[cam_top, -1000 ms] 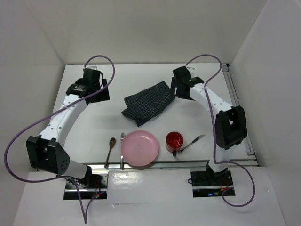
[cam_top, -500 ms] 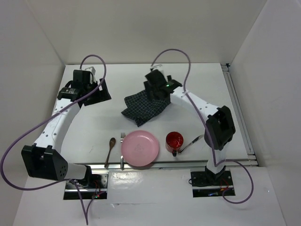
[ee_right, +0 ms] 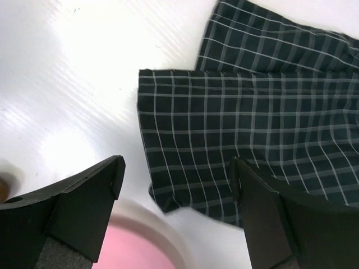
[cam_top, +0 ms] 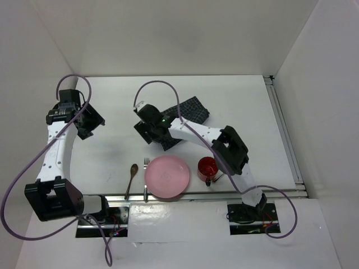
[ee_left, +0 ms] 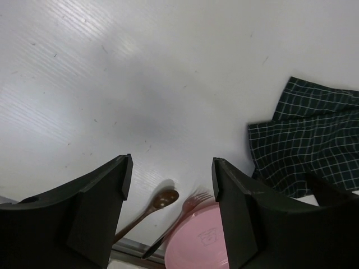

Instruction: Set the dinner table for one person

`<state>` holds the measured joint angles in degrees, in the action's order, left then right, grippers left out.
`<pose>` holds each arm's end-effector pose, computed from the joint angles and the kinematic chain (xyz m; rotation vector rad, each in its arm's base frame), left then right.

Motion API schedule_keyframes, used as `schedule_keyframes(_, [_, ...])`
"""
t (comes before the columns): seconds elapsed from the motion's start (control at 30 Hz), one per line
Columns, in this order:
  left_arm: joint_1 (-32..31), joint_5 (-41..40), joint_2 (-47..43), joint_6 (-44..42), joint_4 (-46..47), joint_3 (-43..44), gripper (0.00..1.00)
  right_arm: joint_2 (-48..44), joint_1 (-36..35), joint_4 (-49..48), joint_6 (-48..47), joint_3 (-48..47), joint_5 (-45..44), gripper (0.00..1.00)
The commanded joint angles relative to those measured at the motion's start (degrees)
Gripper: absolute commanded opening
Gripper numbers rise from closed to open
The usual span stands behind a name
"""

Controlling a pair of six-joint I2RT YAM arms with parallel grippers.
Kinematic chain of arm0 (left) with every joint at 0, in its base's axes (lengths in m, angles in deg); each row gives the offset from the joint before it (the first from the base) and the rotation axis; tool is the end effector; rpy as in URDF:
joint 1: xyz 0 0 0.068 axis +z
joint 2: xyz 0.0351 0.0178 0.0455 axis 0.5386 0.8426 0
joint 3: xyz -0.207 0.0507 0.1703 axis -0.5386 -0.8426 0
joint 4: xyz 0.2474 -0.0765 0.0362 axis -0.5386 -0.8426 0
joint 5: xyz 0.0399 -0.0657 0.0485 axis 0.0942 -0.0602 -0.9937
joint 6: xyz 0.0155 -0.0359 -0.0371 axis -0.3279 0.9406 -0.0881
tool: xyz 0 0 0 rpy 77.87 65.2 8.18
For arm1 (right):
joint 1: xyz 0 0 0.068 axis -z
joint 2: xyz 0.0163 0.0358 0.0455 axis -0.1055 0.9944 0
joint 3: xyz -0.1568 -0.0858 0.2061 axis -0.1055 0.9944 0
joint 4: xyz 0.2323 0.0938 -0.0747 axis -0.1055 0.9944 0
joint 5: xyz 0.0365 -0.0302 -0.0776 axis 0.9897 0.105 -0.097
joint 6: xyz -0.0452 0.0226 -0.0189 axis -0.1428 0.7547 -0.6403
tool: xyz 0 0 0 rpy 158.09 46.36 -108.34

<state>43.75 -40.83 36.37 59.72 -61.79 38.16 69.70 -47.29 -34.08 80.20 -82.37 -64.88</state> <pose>0.2665 0.0544 0.3261 -1.0897 2.2611 -0.1414 0.2932 0.3786 0.2381 -0.9182 2.2065 0.1442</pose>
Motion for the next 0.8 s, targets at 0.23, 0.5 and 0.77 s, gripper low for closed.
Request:
schedule_keyframes(0.23, [0.53,2.46,-1.47,-0.44,-0.41,0.75,0.76,11.96,-3.26,-4.13,-8.15,-9.54,-3.62,0.83])
schedule_keyframes(0.5, [1.06,2.46,-2.0,-0.97,-0.41,0.22,0.77,17.86,-3.87,-4.66,-12.37,-12.88,-12.32,0.55])
schedule_keyframes(0.77, [1.06,9.3,-2.0,-2.02,3.01,0.23,0.8,15.75,-3.35,-4.13,-10.44,-14.02,-12.86,0.0])
